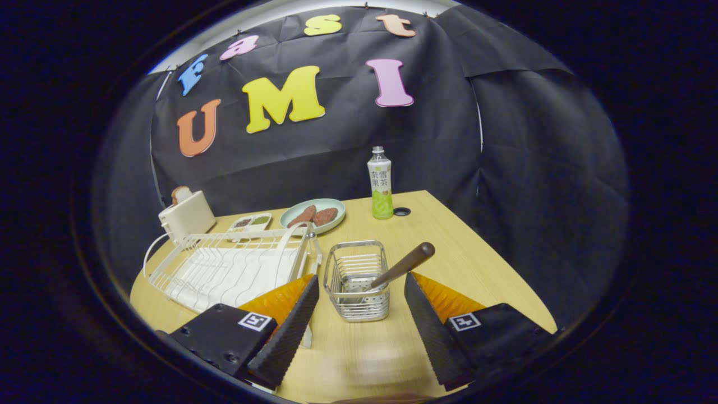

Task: Take the plate from the dish rack, then take the spoon from the basket and place it into the plate.

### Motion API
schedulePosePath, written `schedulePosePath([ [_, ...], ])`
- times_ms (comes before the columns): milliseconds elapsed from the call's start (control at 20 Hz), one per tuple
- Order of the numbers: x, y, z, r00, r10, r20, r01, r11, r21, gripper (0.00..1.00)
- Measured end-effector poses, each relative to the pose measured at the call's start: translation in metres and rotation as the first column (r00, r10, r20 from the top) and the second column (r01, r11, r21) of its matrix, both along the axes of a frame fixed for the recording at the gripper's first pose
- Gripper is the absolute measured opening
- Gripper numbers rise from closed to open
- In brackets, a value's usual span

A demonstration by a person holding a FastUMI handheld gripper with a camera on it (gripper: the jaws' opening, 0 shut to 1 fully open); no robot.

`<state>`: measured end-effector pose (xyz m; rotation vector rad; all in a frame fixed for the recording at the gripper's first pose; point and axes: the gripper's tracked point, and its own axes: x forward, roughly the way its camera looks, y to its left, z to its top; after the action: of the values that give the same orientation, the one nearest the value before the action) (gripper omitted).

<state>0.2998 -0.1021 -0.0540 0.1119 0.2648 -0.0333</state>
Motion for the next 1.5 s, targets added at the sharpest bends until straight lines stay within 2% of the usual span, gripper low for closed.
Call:
schedulePosePath([
  [150, 0.024, -0.013, 0.000, 0.997, -0.036, 0.067, 0.033, 0.999, 0.036, 0.98],
  [200, 0.031, -0.013, 0.000, 0.996, -0.033, 0.081, 0.030, 0.999, 0.033, 0.95],
  [300, 0.042, -0.009, -0.001, 0.995, -0.020, 0.093, 0.017, 0.999, 0.037, 0.94],
  [400, 0.050, -0.005, -0.001, 0.994, -0.011, 0.110, 0.006, 0.999, 0.043, 0.78],
  [600, 0.059, -0.017, 0.005, 0.982, -0.062, 0.177, 0.066, 0.998, -0.014, 0.46],
  [650, 0.056, -0.017, 0.005, 0.982, -0.053, 0.182, 0.059, 0.998, -0.029, 0.37],
  [700, 0.056, -0.014, 0.006, 0.982, -0.043, 0.184, 0.052, 0.998, -0.040, 0.31],
  [750, 0.053, -0.012, 0.012, 0.980, -0.045, 0.194, 0.056, 0.997, -0.050, 0.30],
  [900, 0.052, -0.014, 0.036, 0.966, -0.076, 0.249, 0.110, 0.986, -0.126, 0.18],
  [1250, 0.025, 0.014, 0.091, 0.929, -0.060, 0.365, 0.159, 0.955, -0.249, 0.18],
  [1500, -0.008, 0.040, 0.115, 0.919, -0.012, 0.393, 0.131, 0.952, -0.277, 0.18],
])
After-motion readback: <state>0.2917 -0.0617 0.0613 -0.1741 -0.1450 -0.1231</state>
